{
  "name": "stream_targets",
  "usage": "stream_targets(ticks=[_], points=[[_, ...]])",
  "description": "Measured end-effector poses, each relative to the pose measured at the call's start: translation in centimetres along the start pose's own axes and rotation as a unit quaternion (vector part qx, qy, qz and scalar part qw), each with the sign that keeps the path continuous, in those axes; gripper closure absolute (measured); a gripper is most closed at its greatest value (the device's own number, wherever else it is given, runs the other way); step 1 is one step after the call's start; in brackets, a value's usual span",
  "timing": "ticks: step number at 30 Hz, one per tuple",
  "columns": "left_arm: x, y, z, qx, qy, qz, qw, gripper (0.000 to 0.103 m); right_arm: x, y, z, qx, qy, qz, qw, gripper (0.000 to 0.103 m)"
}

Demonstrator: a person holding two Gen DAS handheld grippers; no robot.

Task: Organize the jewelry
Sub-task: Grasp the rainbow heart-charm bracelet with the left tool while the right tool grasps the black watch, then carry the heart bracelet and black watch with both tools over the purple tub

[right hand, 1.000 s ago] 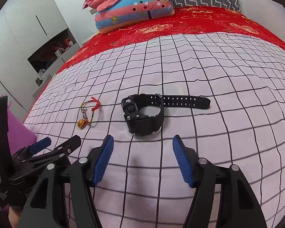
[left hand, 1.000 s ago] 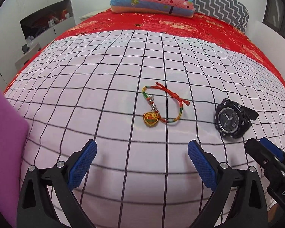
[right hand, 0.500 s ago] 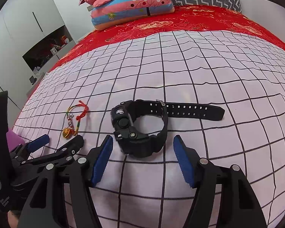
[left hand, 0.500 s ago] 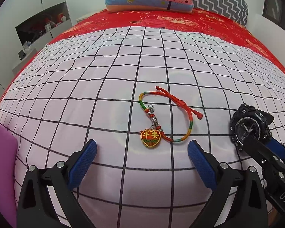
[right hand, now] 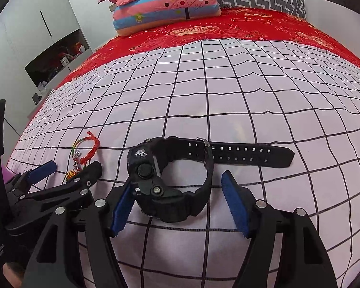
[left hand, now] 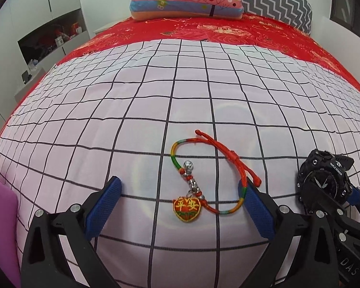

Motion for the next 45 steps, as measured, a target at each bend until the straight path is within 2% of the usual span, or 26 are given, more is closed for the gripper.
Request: stream_targets(ticks=[4,6,9,11,16,24,28,38,42,45], points=[[0.2,-0.5,0.3,-0.004,0.003,-0.005,1.0,0.007,0.3,-0.3,0.2,-0.003,0.012,-0.004,1.0,0.036],[0.0,-0.5,0.3,-0.004,-0.004,-0.011,0.9999,0.009,0.5,-0.2,0.2,-0.005,0.019,0.0,1.0,0.044],[-0.7,-0.3,0.3,-0.006,-0.022,-0.025,0.9994,0.029,0.7,-0.1,0.2,-0.007,0.02,0.003,1.0,0.047],[-1.3,0.0,0.1,-0.004,-0.037,-0.037,0.9986,0.053,0.6,0.1,0.1,-0.007,0.016,0.008,1.0,0.049],[-2.0,1.2,-1.1,0.014,-0.043,-0.061,0.9971,0.092,0.3,0.8,-0.5,-0.008,0.01,0.01,1.0,0.05],[-2.3,5.0,-4.1,0.021,-0.03,-0.078,0.9963,0.094,-0.5,3.4,-3.0,-0.013,0.001,0.024,1.0,0.05],[-2.2,7.7,-5.8,0.009,-0.026,-0.071,0.9971,0.096,-0.9,5.5,-4.7,-0.011,0.0,0.031,0.999,0.05],[-0.5,16.1,-8.9,-0.014,0.005,-0.079,0.9967,0.096,-0.1,12.4,-9.3,-0.014,0.0,0.041,0.999,0.05],[0.4,19.6,-9.7,-0.03,0.016,-0.077,0.9964,0.096,1.0,15.6,-10.4,-0.022,0.008,0.052,0.998,0.05],[1.2,22.6,-10.5,-0.047,0.026,-0.052,0.9972,0.096,2.1,18.1,-10.9,-0.031,0.015,0.065,0.997,0.05]])
Point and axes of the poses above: each gripper's, at about its wrist camera, not at the fingertips, and y roughly against the way its jaws point, x to its left, z to its top, the point moved 2 cm from there along -y, roughly the way its jaws point, and after that the axes turned 12 degrees about -z, right-handed, at the moved point
